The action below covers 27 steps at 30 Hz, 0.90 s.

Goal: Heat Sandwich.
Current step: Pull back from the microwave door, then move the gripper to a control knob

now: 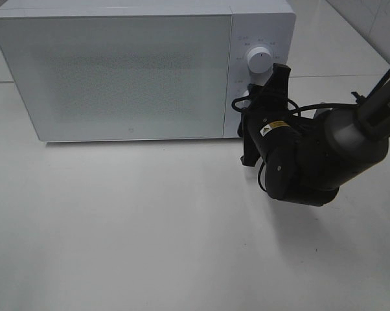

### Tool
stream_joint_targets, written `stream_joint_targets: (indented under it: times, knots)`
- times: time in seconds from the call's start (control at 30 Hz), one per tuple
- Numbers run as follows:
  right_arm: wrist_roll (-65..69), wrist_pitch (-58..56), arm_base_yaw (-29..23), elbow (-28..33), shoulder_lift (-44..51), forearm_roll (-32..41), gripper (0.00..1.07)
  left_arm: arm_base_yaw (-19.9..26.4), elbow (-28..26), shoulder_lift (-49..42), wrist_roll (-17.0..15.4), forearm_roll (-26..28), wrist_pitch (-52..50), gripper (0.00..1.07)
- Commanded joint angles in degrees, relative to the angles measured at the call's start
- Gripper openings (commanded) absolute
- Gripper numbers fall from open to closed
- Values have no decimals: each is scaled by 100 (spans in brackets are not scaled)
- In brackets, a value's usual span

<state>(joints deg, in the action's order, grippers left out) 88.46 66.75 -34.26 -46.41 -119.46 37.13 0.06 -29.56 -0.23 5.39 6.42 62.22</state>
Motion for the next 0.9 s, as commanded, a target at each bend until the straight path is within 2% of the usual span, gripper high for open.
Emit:
stream_joint_targets:
  times: [0.03, 0.27, 0.43, 0.67, 0.7, 0.73, 0.87, 0.9]
  knots:
    - [57, 1197, 57, -286, 69, -212, 21, -6, -6, -97, -34, 11, -57, 98]
    - [-126, 1197, 57, -264, 69, -218, 23, -6, -6, -97, -34, 11, -57, 98]
    - [-155, 1152, 57, -258, 69, -229, 32, -6, -6, -97, -34, 11, -57, 98]
    - [-401, 859, 57, -223, 74, -246, 50, -6, -6, -97, -34, 11, -57, 98]
    - [-539, 779, 57, -149, 103, -212, 60, -6, -6, -97, -34, 11, -57, 98]
    - [-539, 779, 57, -149, 103, -212, 60, -6, -6, -97, -34, 11, -57, 98]
    - [-533, 384, 57, -17, 149, -309, 80, -6, -6, -97, -34, 11, -57, 98]
    - [-533, 384, 57, -17, 149, -309, 80, -6, -6, -97, -34, 11, -57, 98]
